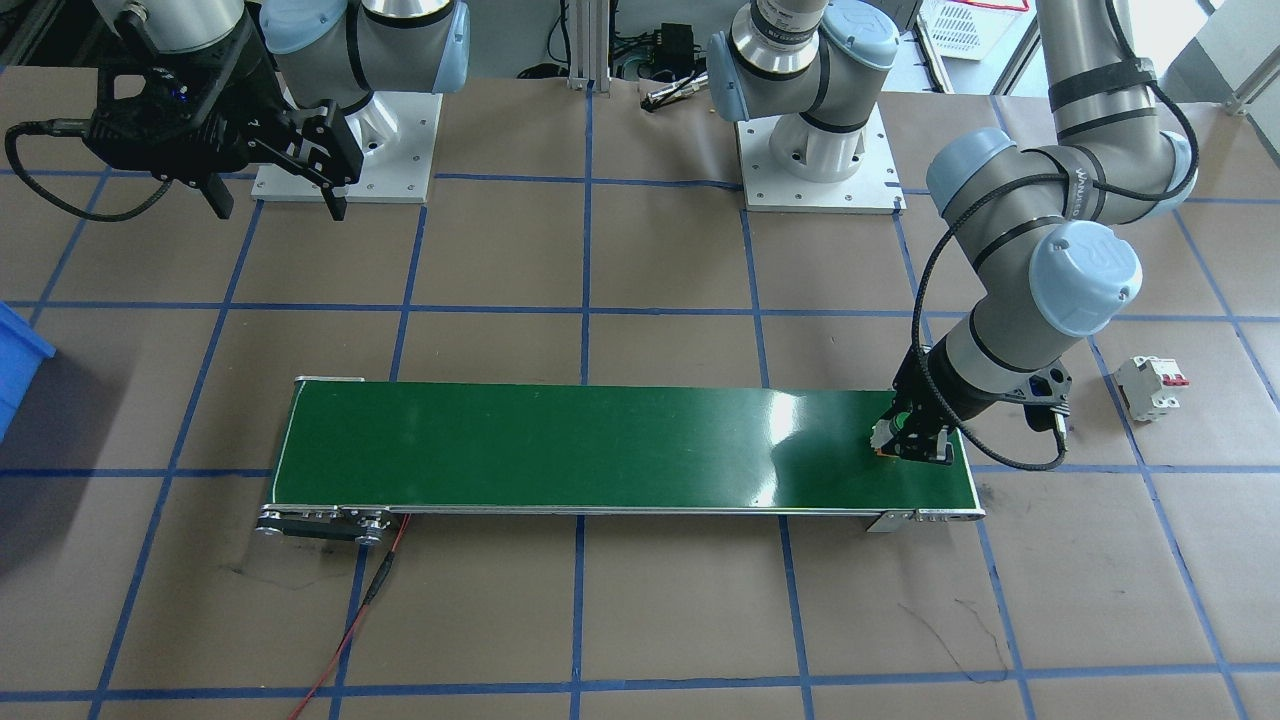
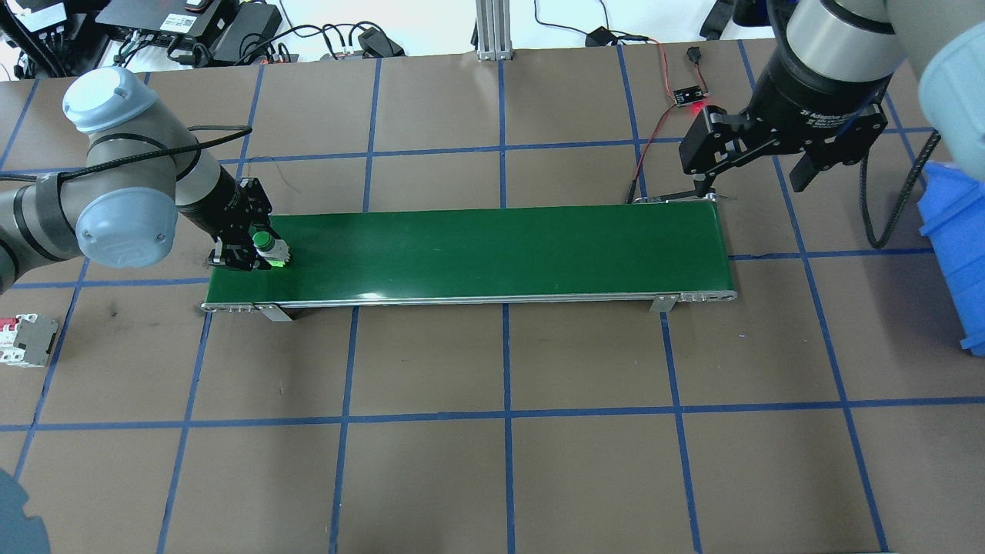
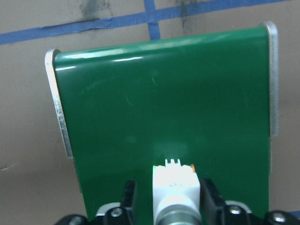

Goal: Move button from left to right

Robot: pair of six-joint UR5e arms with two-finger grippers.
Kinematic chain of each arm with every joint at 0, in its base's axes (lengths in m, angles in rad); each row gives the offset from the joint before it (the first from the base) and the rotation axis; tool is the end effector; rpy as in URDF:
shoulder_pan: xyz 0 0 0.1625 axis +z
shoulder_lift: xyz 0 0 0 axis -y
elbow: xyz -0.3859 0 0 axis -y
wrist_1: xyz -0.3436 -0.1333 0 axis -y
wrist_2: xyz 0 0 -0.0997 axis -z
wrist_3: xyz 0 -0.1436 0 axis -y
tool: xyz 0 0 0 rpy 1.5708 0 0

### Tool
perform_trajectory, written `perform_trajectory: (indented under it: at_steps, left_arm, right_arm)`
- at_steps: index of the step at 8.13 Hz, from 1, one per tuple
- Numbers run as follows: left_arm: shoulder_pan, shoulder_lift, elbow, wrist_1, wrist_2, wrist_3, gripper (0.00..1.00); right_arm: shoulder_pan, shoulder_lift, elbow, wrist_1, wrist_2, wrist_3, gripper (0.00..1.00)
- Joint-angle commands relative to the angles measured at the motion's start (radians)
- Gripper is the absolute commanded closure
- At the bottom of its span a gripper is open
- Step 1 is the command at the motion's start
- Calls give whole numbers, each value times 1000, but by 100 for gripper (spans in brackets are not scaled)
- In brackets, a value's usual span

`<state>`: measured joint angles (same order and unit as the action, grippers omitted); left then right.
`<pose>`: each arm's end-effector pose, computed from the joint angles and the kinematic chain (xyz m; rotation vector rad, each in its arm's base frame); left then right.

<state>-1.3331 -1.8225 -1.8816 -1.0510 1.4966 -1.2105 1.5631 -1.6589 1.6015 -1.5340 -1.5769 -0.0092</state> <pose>-0.0268 -0.5007 0.2057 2.0515 -2.3160 -0.1121 0.1293 -0.4127 0.4251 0.0023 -3.1351 0.0322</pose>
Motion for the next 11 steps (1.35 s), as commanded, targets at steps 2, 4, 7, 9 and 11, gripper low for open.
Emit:
perform_trajectory:
  at_steps: [2,4,7,9,11]
  left_arm:
    - [-1,-7,1,2,5,-3,0]
    - [-1,9,4,2,5,8,0]
    - [-11,60,28,0,138,246,0]
    - [-12,126,122,-88,143,533,0]
    - [-23,157,307,-354,143,728,0]
  right_arm:
    - [0,1,0,0,0,0,0]
    - [0,1,1,0,0,0,0]
    - [-2,10,1,12,0,-41,0]
    - [-2,30,18,8,0,-63,0]
    - [-5,66,54,-41,0,-63,1]
